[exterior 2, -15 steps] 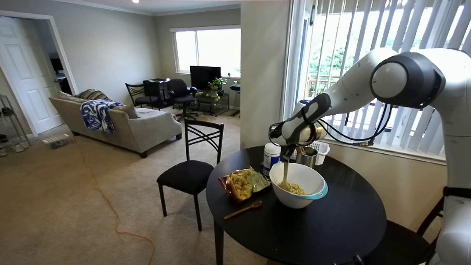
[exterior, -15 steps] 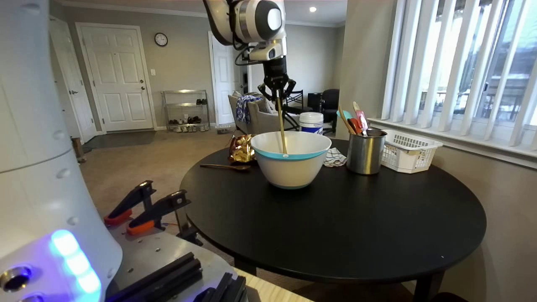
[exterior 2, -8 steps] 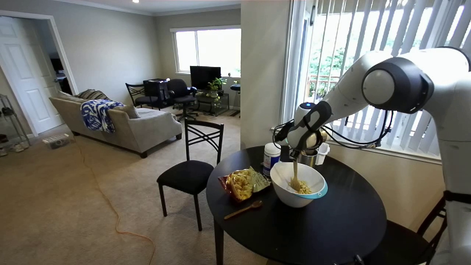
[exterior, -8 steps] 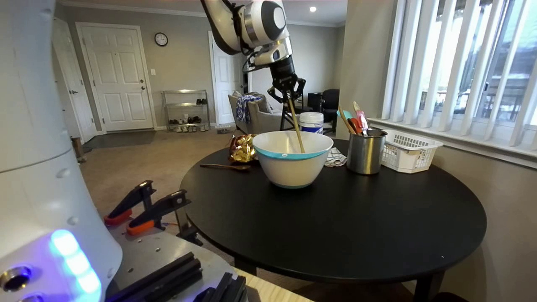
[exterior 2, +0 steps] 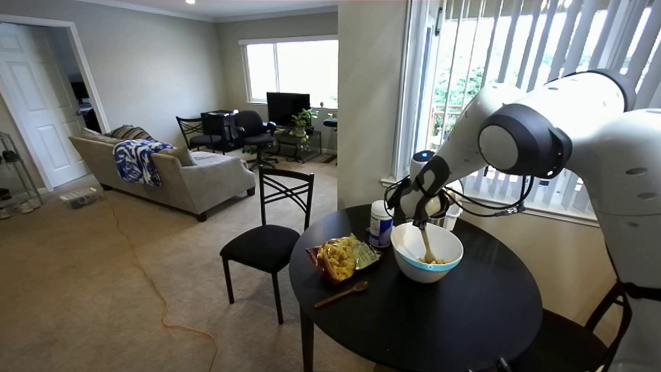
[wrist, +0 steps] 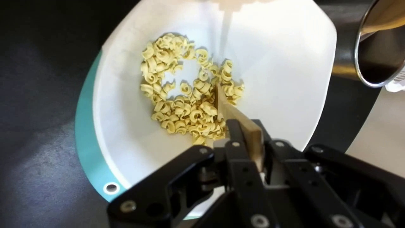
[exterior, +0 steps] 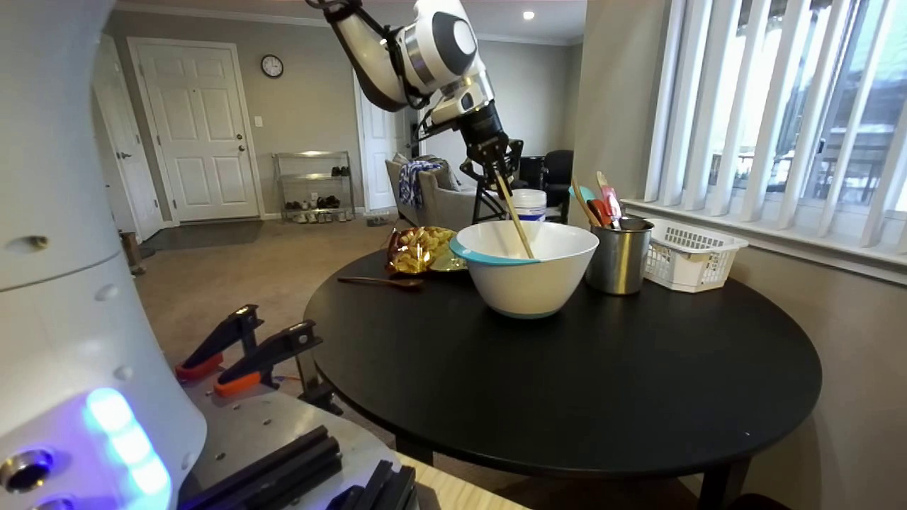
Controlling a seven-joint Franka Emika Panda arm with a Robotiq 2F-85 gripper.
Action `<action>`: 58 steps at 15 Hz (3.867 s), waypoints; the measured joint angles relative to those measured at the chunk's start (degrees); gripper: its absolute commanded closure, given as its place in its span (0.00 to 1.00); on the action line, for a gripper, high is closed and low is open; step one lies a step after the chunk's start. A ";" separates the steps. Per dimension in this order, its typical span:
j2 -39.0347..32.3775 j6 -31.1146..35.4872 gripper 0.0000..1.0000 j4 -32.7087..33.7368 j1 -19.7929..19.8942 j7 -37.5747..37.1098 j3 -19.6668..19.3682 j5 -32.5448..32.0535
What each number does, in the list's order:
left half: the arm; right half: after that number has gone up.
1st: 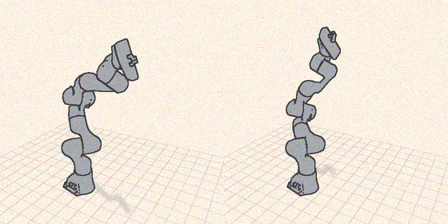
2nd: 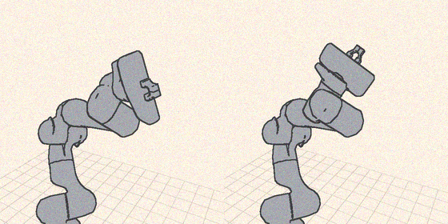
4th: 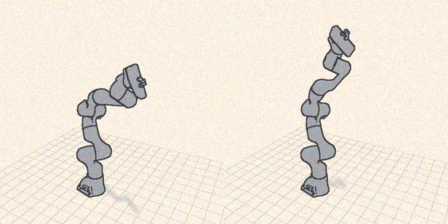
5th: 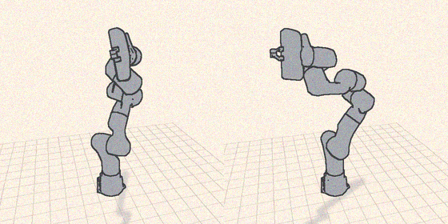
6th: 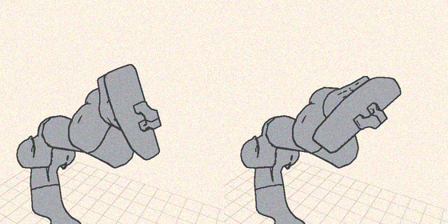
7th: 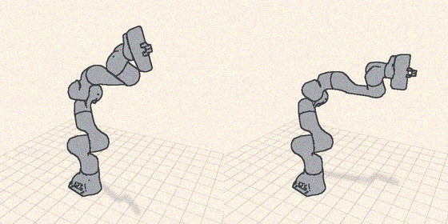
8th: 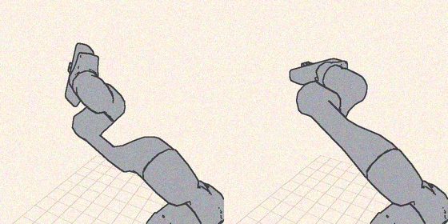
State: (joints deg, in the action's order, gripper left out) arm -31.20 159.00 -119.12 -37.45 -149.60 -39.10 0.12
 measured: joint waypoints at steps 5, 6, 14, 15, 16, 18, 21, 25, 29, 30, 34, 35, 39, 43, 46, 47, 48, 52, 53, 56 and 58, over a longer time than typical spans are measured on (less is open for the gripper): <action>2.29 -3.17 0.95 1.77 7.51 0.70 6.99 -4.36; 2.99 -4.84 0.96 2.29 9.39 0.70 8.94 -5.23; 6.54 -16.95 0.96 6.01 22.63 2.47 24.34 -6.62; 6.60 -17.25 0.96 6.29 23.85 2.97 25.65 -6.53; 6.66 -17.32 0.96 6.45 24.97 3.34 26.76 -6.51; 6.89 -17.31 0.96 6.59 27.03 4.61 28.86 -5.82; 7.27 -17.22 0.95 6.79 29.99 7.99 31.72 -2.57; 7.37 -16.62 0.95 6.81 31.25 8.47 32.61 -0.33; 7.37 -15.74 0.95 6.58 31.35 8.42 32.58 -0.05; 7.37 -15.61 0.95 6.54 31.36 8.42 32.57 0.06; 7.37 -14.85 0.95 6.34 31.36 8.09 32.53 0.34; 7.36 -14.17 0.95 6.16 31.36 7.70 32.53 0.48; 7.14 -10.51 0.95 5.35 31.34 5.33 32.51 2.41; 7.07 -7.59 0.95 4.61 31.21 1.24 32.14 2.52; 6.93 -5.46 0.95 4.00 29.00 0.30 29.44 4.48; 6.76 -4.67 0.95 3.86 27.79 0.30 28.16 5.47; 6.60 -3.94 0.95 3.69 26.65 0.30 27.00 6.31; 5.58 -0.60 0.95 3.17 22.12 0.30 22.21 8.51; 5.20 0.27 0.95 3.06 20.79 0.30 20.80 8.82; 3.44 3.06 0.95 2.74 15.97 0.30 15.45 9.82; 2.00 3.95 0.95 2.64 12.22 0.30 11.24 10.71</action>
State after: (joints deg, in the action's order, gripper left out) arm -29.20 162.96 -116.48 -25.23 -149.30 -27.86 10.83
